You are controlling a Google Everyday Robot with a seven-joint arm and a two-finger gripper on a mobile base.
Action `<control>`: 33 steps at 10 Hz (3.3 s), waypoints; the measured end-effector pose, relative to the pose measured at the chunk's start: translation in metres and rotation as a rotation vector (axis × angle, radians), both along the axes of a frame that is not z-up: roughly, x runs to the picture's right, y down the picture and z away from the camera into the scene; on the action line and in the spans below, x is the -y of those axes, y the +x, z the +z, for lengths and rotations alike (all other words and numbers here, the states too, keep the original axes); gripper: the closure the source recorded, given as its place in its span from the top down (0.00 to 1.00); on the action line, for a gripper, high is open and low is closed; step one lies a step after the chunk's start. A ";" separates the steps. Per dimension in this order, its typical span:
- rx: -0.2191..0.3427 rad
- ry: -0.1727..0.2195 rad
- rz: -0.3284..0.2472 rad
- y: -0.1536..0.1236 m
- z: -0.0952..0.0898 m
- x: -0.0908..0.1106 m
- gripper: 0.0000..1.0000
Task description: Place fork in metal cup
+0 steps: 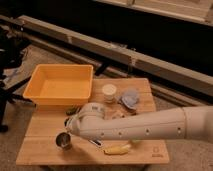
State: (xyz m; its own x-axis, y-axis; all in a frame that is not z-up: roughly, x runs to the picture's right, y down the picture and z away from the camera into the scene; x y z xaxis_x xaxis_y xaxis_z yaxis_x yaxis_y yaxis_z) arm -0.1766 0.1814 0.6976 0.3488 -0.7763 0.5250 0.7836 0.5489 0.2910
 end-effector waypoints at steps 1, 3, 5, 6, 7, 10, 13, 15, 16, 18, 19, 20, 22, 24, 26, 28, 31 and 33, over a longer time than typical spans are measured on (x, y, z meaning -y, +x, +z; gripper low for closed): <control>0.010 -0.026 -0.019 -0.001 -0.005 -0.003 0.00; 0.024 -0.078 -0.052 0.001 -0.016 -0.013 0.00; 0.046 -0.122 -0.102 -0.007 -0.026 -0.026 0.00; 0.056 -0.136 -0.123 -0.013 -0.027 -0.030 0.00; 0.070 -0.155 -0.149 -0.022 -0.027 -0.035 0.00; 0.098 -0.202 -0.202 -0.045 -0.021 -0.051 0.00; 0.081 -0.219 -0.211 -0.045 -0.007 -0.059 0.03; 0.052 -0.212 -0.193 -0.040 0.000 -0.058 0.23; 0.042 -0.208 -0.182 -0.036 0.001 -0.056 0.31; 0.029 -0.195 -0.165 -0.030 0.003 -0.053 0.54; 0.027 -0.190 -0.163 -0.030 0.003 -0.052 0.62; 0.030 -0.188 -0.161 -0.030 0.002 -0.051 0.72; 0.038 -0.181 -0.163 -0.033 0.001 -0.050 0.80; 0.044 -0.179 -0.166 -0.035 0.000 -0.050 0.80; 0.048 -0.178 -0.171 -0.037 0.000 -0.051 0.80; 0.051 -0.177 -0.171 -0.038 0.000 -0.051 0.80; 0.055 -0.169 -0.160 -0.041 -0.001 -0.050 0.80; 0.055 -0.145 -0.130 -0.038 -0.003 -0.045 0.80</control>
